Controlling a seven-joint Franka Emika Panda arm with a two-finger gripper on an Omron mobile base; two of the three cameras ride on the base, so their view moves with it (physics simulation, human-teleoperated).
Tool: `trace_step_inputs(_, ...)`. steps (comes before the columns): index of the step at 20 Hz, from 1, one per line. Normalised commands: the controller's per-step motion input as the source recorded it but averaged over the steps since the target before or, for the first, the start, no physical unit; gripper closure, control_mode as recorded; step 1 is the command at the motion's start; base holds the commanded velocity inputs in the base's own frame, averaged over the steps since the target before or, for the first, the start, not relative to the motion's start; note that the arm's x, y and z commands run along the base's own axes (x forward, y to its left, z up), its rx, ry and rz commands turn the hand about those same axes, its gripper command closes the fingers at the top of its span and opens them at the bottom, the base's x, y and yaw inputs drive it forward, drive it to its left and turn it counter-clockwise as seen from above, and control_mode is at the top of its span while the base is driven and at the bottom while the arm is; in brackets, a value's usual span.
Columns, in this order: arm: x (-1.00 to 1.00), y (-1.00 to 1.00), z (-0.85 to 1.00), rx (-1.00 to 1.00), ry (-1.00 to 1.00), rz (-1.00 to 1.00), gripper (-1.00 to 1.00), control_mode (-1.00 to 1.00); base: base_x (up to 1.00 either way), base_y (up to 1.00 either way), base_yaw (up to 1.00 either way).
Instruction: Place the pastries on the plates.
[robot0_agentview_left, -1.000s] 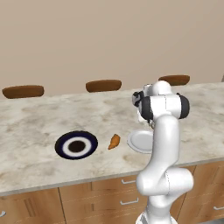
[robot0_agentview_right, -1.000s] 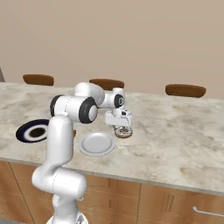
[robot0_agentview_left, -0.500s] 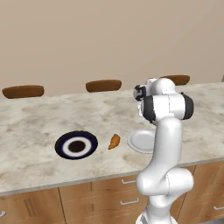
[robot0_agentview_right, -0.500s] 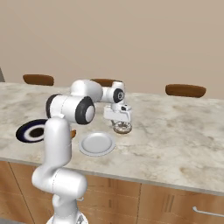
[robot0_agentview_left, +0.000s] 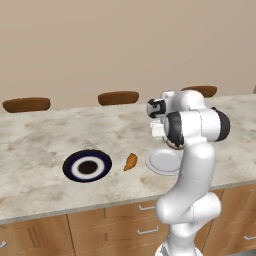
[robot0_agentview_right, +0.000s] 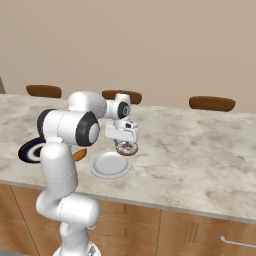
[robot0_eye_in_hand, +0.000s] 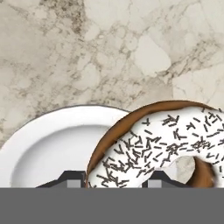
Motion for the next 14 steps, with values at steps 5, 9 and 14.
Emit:
trace_step_inputs(5, -0.21, 0.20, 0.04, 0.00, -0.01, 0.00, 1.00, -1.00, 0.00, 0.00, 0.00)
trace_step_inputs(9, -0.02, 0.20, -0.10, 0.00, 0.00, 0.00, 1.00, -1.00, 0.00, 0.00, 0.00)
trace_step_inputs(14, -0.28, 0.33, -0.16, 0.00, -0.01, 0.00, 1.00, -1.00, 0.00, 0.00, 0.00)
